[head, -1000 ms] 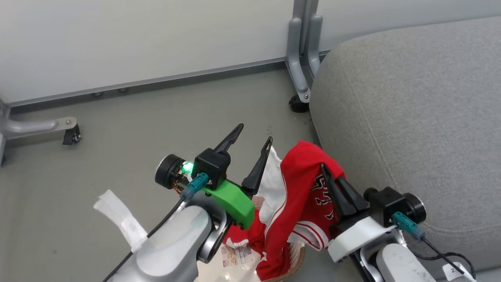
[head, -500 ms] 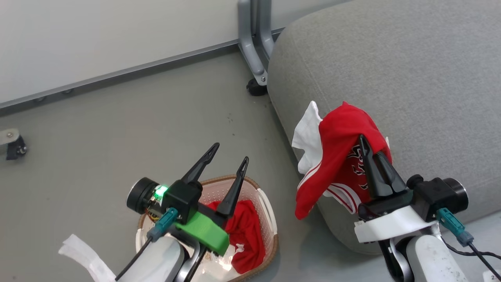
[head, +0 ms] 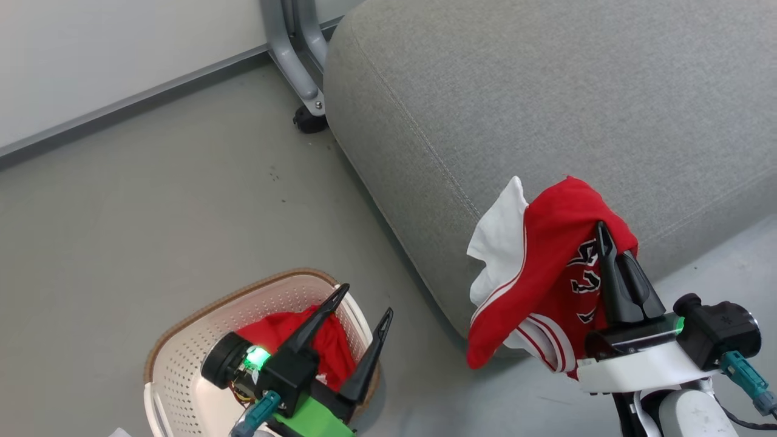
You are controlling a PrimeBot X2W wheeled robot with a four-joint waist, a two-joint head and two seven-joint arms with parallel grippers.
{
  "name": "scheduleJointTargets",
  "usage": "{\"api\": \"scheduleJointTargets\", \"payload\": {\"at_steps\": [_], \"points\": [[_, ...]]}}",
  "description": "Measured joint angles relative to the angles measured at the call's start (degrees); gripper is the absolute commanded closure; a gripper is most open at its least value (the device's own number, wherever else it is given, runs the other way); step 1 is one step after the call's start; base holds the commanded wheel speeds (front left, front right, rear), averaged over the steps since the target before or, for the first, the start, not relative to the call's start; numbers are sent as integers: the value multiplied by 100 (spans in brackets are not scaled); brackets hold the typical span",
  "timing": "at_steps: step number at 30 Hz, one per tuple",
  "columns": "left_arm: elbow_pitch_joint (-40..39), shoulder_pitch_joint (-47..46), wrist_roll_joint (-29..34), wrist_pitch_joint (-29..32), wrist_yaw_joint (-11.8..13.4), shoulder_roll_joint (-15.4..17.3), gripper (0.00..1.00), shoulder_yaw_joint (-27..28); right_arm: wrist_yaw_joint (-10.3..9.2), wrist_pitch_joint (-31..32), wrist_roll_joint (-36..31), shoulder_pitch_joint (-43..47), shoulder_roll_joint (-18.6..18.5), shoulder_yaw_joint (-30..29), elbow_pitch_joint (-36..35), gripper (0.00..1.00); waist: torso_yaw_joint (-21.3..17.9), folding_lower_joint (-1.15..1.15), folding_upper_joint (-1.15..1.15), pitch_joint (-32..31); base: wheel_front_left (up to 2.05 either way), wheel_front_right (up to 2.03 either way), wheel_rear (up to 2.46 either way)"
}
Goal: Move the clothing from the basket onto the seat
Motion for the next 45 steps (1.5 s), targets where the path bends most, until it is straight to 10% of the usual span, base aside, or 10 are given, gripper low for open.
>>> {"api": "scheduleJointTargets", "payload": {"at_steps": [18, 35, 36, 37, 45], "points": [[-130, -1085, 561, 2, -363, 559, 0, -803, 0, -1, 1171, -2189, -438, -1405, -308, 100, -12, 1, 0, 1557, 0, 0, 0], [-454, -2435, 81, 234, -374, 771, 0, -1610, 1, -1, 1243, -4270, -1486, -2241, 2191, 100, 936, 1, 0, 2934, 0, 0, 0], [-425, -2435, 68, 212, -374, 730, 0, -1616, 1, 0, 1204, -4291, -1475, -2318, 2299, 71, 994, 1, 0, 2956, 0, 0, 0], [-394, -2433, 45, 190, -372, 668, 0, -1627, 1, -1, 1157, -4308, -1447, -2418, 2430, 0, 1062, 1, 0, 2976, 0, 0, 0], [-49, -2291, -119, 43, -287, 280, 0, -1623, 1, -1, 508, -3843, -881, -2700, 2124, 0, 1389, 1, 0, 2810, 0, 0, 0]]}}
